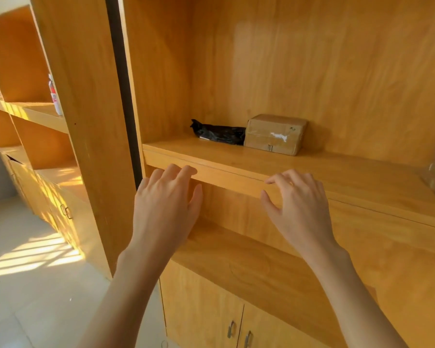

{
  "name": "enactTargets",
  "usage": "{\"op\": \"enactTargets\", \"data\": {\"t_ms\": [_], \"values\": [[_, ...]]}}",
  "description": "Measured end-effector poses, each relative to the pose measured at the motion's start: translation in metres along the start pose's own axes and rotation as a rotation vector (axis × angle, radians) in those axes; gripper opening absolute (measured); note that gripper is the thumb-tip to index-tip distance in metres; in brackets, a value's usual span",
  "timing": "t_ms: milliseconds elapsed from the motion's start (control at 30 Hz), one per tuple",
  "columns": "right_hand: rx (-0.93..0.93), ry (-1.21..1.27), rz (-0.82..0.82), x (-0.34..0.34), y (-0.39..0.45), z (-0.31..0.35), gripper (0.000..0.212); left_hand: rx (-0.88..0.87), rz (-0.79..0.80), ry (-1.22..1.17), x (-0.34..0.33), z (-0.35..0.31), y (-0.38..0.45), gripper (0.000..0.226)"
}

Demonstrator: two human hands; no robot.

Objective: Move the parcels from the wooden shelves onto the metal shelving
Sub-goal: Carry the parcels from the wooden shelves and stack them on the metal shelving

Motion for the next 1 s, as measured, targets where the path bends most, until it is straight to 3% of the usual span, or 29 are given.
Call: {"op": "enactTargets", "data": {"t_ms": [333,600,767,1000], "values": [[-0.041,-0.055,-0.037,-0.072,0.089,-0.030,0.021,-0.115,-0.020,-0.045,-0.076,0.015,0.097,0.027],[-0.067,-0.147,0.039,-0.121,0.138,-0.057,0.028,-0.189,0.013,-0.099,-0.145,0.027,0.157,0.025],[-0.117,-0.227,0.193,-0.154,0.186,-0.082,0.047,-0.272,0.000,-0.184,-0.181,0.034,0.198,0.022],[-0.117,-0.278,0.475,-0.213,0.249,-0.104,0.095,-0.334,-0.005,-0.247,-0.215,0.048,0.250,0.025]]}}
Point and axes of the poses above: each hand's wrist, its own y-axis towards the middle knuckle, its own x-axis out of the back of the hand, z = x × y, the point moved 10 cm from there along y, towards the middle knuckle, and after that the axes turned 12 degrees about -y, right-handed, at the moved point
